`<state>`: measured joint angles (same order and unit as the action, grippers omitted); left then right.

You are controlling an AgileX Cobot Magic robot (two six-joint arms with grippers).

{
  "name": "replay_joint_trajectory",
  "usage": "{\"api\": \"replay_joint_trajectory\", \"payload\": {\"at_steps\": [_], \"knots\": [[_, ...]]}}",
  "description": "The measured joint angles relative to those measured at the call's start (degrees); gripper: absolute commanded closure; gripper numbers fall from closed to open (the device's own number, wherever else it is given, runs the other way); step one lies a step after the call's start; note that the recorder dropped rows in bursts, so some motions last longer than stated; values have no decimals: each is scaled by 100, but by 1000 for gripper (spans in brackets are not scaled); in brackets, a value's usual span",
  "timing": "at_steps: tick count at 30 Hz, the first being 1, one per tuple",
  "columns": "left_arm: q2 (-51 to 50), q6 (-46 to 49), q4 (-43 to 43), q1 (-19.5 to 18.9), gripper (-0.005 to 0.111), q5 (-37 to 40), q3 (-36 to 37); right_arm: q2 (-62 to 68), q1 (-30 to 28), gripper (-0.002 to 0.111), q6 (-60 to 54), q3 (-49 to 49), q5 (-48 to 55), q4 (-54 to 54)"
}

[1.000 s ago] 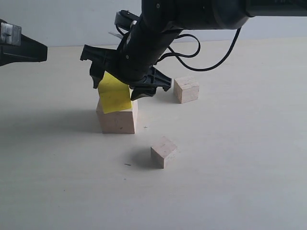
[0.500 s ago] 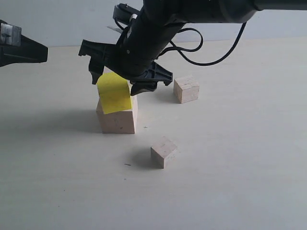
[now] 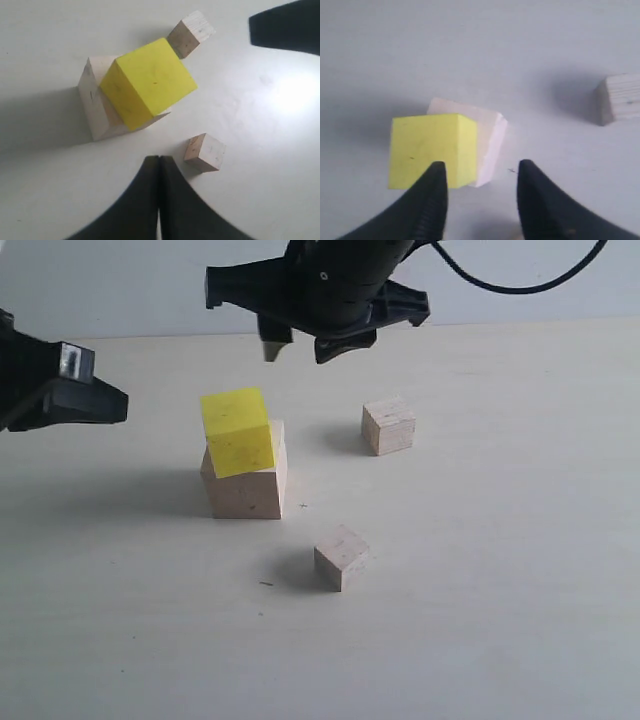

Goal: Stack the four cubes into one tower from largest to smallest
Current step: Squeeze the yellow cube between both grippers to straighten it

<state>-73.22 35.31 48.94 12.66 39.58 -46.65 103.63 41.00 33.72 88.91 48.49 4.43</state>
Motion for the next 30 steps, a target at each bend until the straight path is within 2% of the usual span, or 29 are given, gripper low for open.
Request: {"api": "replay_joint_trajectory", "payload": {"at_steps": [3, 7, 12, 19, 30], "knots": [[-353, 229, 320, 0, 107, 0, 0, -11, 0, 108, -27, 0, 299, 451], [-845, 721, 941, 0, 107, -9, -12, 13, 0, 108, -158, 0, 529, 959], [-1498, 903, 1152, 0, 107, -9, -343, 233, 0, 108, -341, 0, 645, 1127], [-2143, 924, 1099, 0, 107, -212, -744, 651, 0, 108, -553, 0, 666, 740], [-2690, 947, 1047, 0, 107, -435, -783, 858, 0, 108, -1235, 0, 46, -520]]}}
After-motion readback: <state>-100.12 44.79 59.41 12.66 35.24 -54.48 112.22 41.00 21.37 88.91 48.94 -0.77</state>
